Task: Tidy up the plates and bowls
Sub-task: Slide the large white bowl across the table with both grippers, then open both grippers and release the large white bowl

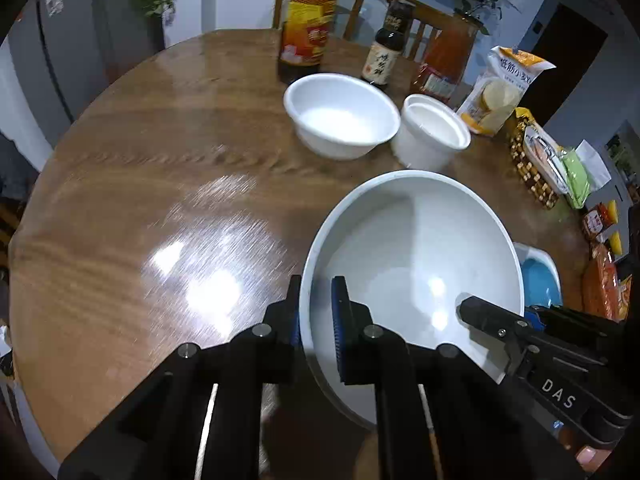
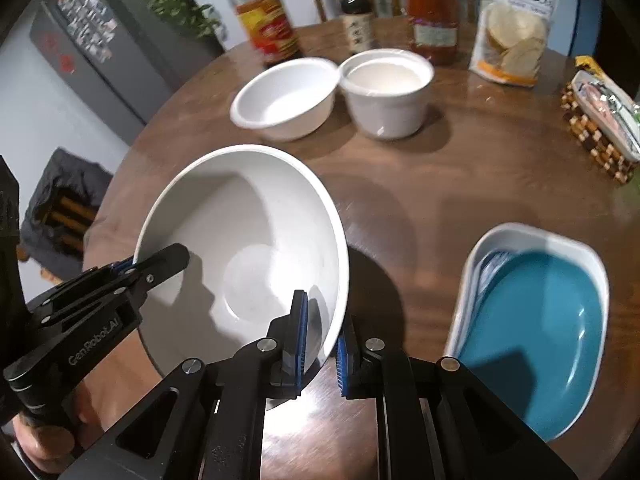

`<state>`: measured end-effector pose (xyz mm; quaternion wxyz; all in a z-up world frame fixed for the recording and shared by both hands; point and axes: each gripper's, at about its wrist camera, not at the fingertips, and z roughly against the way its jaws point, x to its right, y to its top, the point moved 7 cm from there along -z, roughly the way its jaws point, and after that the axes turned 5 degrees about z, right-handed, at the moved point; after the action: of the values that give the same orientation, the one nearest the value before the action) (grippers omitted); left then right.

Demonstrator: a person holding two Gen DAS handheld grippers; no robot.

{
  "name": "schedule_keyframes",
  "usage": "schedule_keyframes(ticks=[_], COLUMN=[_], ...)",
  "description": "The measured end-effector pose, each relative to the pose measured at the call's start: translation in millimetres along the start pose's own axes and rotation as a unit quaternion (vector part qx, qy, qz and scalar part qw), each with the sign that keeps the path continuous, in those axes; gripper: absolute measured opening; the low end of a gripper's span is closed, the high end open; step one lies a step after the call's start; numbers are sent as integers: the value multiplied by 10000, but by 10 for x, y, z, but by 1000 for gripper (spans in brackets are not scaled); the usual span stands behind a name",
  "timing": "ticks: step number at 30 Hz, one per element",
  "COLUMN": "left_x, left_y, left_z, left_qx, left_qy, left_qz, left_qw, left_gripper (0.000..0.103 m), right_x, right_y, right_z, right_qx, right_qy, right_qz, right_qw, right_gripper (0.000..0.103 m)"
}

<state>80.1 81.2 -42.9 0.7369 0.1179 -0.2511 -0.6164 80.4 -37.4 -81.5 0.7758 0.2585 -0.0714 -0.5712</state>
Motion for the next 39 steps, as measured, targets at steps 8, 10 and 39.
schedule_keyframes(ticks=[8, 10, 39], left_x=[-216, -241, -396], left_y=[-364, -398, -337], left_z=[30, 24, 152], left_qx=[-259, -290, -64], left_qy=[137, 145, 225], left_qz=[203, 247, 537], left_qw=[9994, 9992, 9983], left_gripper=[14, 15, 58], right_x=[-193, -197, -106], right_y=[-255, -264, -216], right_z=[-107, -130, -29], right_qx=[-299, -319, -52], right_qy=[166, 174, -178], right_qz=[115, 103, 62], right_qw=[9993, 9993, 9998], right_gripper=[14, 14, 17])
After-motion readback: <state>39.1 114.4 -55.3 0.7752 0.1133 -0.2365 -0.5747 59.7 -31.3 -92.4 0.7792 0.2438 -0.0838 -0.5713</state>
